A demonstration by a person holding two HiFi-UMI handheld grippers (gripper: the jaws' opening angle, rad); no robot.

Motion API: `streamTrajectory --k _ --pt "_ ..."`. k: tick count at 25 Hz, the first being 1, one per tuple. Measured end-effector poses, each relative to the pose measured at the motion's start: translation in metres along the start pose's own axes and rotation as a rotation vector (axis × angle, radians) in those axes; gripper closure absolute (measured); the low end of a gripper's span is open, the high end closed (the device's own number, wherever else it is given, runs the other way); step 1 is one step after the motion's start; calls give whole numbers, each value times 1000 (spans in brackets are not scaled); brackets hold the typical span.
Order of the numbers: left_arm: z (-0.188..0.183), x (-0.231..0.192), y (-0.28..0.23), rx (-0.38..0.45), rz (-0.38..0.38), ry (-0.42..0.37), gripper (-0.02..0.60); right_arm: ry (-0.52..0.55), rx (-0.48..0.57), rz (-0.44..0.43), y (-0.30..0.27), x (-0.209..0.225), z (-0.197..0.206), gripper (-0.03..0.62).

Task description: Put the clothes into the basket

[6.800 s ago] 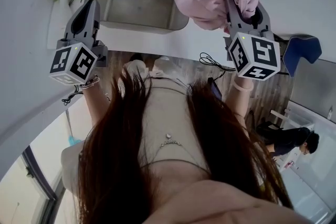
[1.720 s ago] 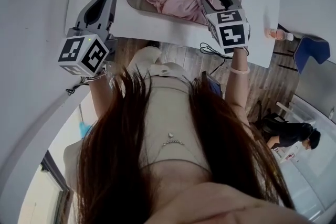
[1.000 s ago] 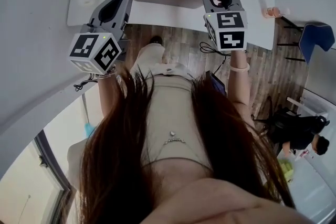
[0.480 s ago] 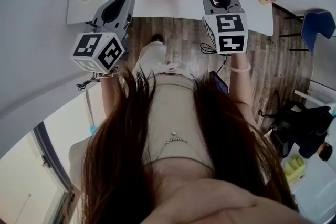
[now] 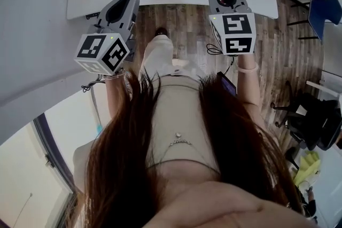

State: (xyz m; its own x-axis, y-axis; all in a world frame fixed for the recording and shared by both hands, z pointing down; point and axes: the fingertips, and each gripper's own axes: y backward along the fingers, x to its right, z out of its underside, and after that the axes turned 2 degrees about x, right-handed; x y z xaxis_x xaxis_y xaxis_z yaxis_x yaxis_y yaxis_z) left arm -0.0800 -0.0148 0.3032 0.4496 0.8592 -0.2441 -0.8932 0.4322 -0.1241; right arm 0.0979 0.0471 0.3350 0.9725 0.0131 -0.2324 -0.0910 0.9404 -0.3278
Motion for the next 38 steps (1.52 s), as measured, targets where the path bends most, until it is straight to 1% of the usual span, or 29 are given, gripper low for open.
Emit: streamTrajectory --k 6,12,15,21,26,33,38 --pt "12 16 25 -9 -7 0 572 -8 12 6 30 -12 6 560" --pt "17 34 49 4 -6 -11 572 -8 51 21 59 -23 7 563" --pt "20 43 59 5 -3 -16 572 3 53 25 69 -27 10 563" --pt "26 43 75 10 -10 -12 572 20 38 24 72 -40 16 563" --pt "33 39 84 9 -7 -12 572 37 27 42 76 -46 20 565" --pt "41 41 86 -4 6 -9 572 39 16 61 81 -49 27 565" --pt "43 40 87 -13 -4 -8 572 37 18 56 79 -49 29 565"
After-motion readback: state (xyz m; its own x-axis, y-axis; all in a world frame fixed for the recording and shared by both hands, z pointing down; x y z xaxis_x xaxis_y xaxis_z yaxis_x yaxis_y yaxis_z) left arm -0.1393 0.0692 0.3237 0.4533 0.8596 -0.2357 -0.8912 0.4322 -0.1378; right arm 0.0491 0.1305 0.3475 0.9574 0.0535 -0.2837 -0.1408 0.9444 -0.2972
